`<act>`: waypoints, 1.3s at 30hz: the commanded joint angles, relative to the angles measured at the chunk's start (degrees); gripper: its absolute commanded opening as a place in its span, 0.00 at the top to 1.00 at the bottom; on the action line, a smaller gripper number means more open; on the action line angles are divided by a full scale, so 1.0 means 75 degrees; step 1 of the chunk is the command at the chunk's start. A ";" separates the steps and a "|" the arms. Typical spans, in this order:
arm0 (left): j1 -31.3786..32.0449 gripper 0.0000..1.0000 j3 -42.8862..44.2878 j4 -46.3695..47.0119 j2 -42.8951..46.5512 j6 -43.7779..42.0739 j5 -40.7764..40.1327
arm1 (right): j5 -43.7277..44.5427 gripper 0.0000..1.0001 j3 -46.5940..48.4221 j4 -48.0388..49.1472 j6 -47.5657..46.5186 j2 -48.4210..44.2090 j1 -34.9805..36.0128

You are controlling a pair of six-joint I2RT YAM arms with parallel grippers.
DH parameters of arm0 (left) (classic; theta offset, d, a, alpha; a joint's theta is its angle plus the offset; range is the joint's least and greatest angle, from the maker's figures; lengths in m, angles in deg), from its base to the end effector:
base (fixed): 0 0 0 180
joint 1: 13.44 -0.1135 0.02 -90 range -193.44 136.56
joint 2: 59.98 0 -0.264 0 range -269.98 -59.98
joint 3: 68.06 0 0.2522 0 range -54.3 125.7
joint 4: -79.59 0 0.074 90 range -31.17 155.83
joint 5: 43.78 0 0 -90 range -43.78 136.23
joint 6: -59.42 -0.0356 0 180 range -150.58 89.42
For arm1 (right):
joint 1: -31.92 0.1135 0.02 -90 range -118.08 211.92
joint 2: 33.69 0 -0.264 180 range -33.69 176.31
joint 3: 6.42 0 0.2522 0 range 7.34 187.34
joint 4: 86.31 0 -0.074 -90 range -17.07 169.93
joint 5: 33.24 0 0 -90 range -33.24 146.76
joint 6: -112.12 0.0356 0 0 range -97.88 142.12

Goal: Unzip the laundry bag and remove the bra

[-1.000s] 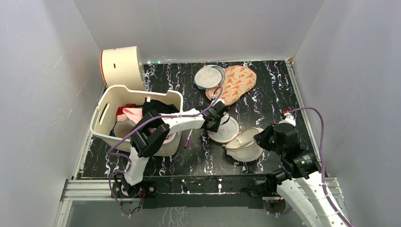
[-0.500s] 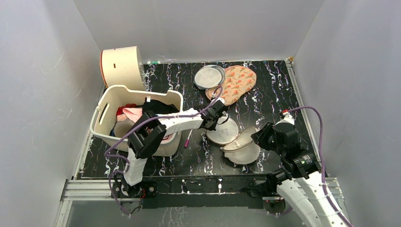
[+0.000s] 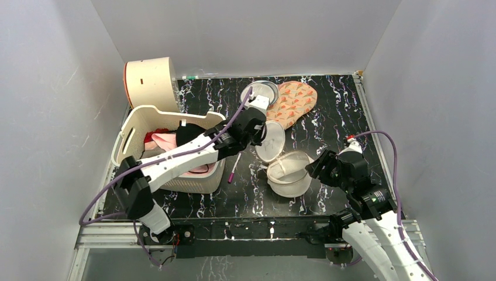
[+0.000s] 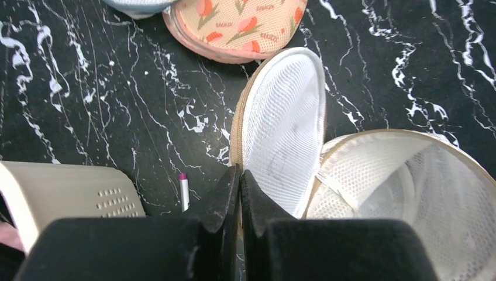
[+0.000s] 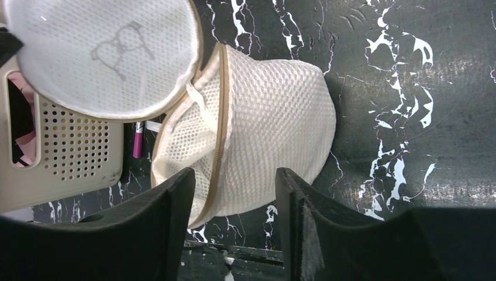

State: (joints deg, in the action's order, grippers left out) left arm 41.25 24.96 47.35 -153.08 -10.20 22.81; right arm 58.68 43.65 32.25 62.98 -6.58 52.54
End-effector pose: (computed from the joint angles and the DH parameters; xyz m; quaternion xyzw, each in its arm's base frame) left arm 0.2292 -0.2992 0.3197 0.1595 0.8485 -0.1468 0.4828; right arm 0.0968 0.0352 0.2640 0.1654 0.8852 0.2091 0.3812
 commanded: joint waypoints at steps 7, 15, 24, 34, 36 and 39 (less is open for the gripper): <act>0.1234 1.00 -0.0695 0.1652 0.1335 -0.2673 -0.1276 | -0.0032 0.42 0.0777 0.0475 -0.0137 -0.0160 0.0039; 0.2087 1.00 -0.1216 0.2441 0.1291 -0.3901 -0.1645 | 0.0421 0.22 0.1522 0.0595 -0.0529 -0.0843 0.0039; 0.2852 1.00 -0.1701 0.3048 0.1008 -0.5059 -0.1259 | 0.1441 0.08 0.2348 0.0428 -0.1273 -0.1504 0.0039; 0.3614 1.00 -0.1580 0.2675 0.0166 -0.5567 -0.1344 | 0.2426 0.02 0.2187 0.0369 -0.1181 -0.2353 0.0049; 0.3721 1.00 -0.1487 0.2521 -0.0083 -0.5581 -0.1327 | 0.2417 0.02 0.2133 0.0381 -0.1148 -0.2435 0.0050; 0.3834 1.00 -0.1435 0.2343 -0.0397 -0.5445 -0.1067 | 0.2450 0.02 0.2099 0.0370 -0.1147 -0.2436 0.0048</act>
State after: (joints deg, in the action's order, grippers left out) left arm 68.79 11.89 67.46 -154.37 -50.77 13.76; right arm 75.16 59.92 33.41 54.15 -24.78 52.54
